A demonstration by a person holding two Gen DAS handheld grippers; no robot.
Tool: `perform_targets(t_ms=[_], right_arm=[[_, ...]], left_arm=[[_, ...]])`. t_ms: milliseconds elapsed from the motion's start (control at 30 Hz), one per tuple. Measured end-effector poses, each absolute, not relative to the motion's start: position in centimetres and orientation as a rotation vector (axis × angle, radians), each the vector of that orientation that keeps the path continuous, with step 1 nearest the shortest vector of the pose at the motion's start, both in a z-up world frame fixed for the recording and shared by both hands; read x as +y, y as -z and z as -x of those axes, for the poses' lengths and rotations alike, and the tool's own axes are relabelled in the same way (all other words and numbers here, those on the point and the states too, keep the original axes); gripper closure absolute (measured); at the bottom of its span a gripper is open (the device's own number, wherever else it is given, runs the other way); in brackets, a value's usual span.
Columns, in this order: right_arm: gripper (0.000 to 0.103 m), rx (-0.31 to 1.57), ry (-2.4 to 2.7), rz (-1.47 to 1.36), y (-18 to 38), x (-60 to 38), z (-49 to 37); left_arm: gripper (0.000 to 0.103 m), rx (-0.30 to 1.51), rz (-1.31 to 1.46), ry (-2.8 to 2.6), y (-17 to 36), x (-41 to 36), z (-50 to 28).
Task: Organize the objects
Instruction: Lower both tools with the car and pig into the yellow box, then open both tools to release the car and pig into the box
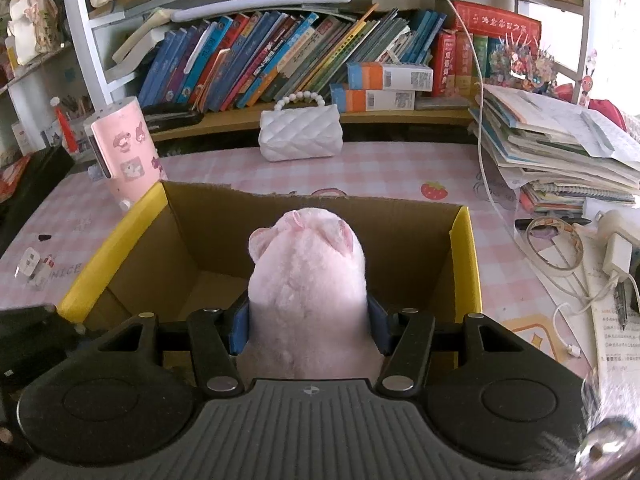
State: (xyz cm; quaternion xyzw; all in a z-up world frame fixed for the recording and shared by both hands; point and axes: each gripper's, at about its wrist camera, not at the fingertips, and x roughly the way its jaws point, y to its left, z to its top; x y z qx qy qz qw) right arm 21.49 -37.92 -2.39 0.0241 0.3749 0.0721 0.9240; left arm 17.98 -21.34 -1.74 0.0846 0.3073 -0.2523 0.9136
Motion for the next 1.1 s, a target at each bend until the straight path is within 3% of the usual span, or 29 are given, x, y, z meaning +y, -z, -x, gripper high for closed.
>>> perform_targets(t_ms=[233, 367, 467, 1100], right_arm=[[0.040, 0.781, -0.155, -0.037, 2.5, -37.7, -21.5], [0.027, 0.770, -0.150, -0.027, 2.3, -37.6, -21.3], [0.024, 0.761, -0.162, -0.049, 2.1, -37.7, -21.1], [0.021, 0.632, -0.063, -0.096, -0.1, -38.0, -16.6]], left_arm=[[0.032, 0.606, -0.170, 0.493, 1.2, -20.4, -17.3], [0.031, 0.604, -0.163, 0.486, 1.0, -20.1, -17.1], [0.024, 0.585, -0.152, 0.481, 0.8, -19.8, -16.8], [0.018, 0.513, -0.060, 0.382, -1.0, -16.9, -14.1]])
